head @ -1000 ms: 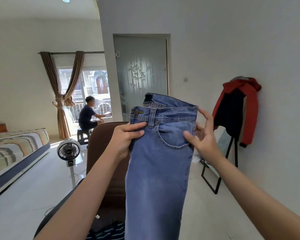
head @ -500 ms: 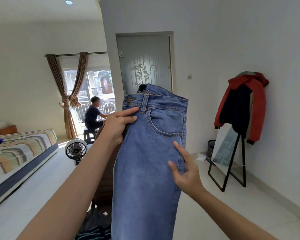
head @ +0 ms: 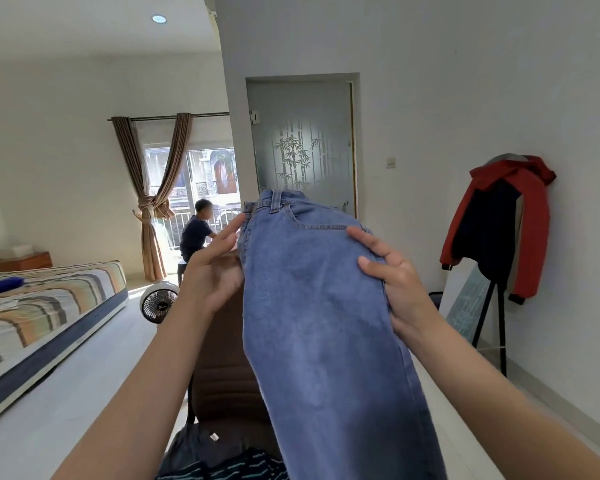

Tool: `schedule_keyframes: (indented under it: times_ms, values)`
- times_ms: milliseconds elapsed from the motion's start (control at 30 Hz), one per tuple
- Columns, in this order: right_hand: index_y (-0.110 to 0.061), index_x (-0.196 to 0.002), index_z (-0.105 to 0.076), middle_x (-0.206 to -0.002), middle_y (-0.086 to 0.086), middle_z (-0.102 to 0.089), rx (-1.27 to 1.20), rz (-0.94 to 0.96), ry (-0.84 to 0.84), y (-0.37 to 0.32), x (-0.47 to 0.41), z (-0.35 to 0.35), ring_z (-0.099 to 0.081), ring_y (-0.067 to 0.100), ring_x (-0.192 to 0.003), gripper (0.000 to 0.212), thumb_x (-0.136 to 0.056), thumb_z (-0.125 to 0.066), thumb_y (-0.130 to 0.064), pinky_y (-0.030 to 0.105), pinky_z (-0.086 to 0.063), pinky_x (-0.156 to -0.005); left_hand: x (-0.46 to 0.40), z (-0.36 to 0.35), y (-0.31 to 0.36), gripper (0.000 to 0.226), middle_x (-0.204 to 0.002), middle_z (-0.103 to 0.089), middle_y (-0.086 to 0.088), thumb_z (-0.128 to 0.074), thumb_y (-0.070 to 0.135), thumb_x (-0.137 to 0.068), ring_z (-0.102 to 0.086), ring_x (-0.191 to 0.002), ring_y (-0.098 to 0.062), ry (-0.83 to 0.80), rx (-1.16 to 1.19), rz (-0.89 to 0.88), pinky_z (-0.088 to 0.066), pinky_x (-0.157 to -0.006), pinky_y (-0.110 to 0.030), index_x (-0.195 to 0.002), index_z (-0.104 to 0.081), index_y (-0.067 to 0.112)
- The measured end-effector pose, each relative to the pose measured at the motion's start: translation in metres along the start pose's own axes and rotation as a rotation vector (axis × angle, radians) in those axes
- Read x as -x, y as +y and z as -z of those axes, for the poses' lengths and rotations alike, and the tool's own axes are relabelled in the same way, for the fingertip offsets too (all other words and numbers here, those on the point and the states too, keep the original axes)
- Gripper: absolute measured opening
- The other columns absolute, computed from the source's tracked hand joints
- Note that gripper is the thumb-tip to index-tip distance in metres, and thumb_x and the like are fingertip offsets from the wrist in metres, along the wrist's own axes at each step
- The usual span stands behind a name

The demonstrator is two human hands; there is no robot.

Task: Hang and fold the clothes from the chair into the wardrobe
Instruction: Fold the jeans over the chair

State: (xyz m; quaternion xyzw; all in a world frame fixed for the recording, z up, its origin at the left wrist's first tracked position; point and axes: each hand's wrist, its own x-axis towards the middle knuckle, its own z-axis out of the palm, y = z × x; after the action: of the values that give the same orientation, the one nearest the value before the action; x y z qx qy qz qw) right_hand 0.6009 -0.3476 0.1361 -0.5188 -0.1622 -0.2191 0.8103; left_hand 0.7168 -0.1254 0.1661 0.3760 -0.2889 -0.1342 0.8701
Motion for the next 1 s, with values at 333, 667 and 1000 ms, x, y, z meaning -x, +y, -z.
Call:
schedule_keyframes:
  times_ms: [333,667,1000]
  values:
    - [-0.009,-0.123,-0.059,-0.113,0.007,-0.063,-0.016,0.051,0.097,-0.03,-0.04,-0.013,-0.067,0.015,-0.09,0.038,-0.091,-0.045,0.006,0.022,-0.055,-0.069,0.05,0.031,-0.098,0.037,-0.137,-0.051,-0.015,-0.058,0.028,-0.09,-0.043,-0.131,-0.031,-0.225,0.238,0.146,-0.033,-0.108,-0.047,-0.122,-0.062,0.008]
    - [-0.01,-0.126,-0.059,-0.12,0.007,-0.06,0.023,0.0,0.308,-0.023,-0.042,0.032,-0.061,0.02,-0.107,0.038,-0.092,-0.047,0.002,0.028,-0.053,-0.085,0.053,0.009,-0.071,0.066,-0.121,-0.064,-0.011,-0.083,0.008,-0.058,-0.061,-0.112,-0.023,-0.306,-0.306,0.246,-0.052,-0.087,-0.028,-0.121,-0.062,0.015]
    - [-0.013,-0.119,-0.063,-0.127,0.009,-0.059,0.0,-0.051,0.293,-0.025,-0.04,0.039,-0.06,0.021,-0.113,0.036,-0.091,-0.047,0.002,0.026,-0.053,-0.08,0.059,0.0,-0.084,0.034,-0.116,-0.067,-0.01,-0.072,0.018,-0.07,-0.062,-0.109,-0.023,-0.177,-0.168,0.294,-0.054,-0.086,-0.03,-0.102,-0.074,0.01]
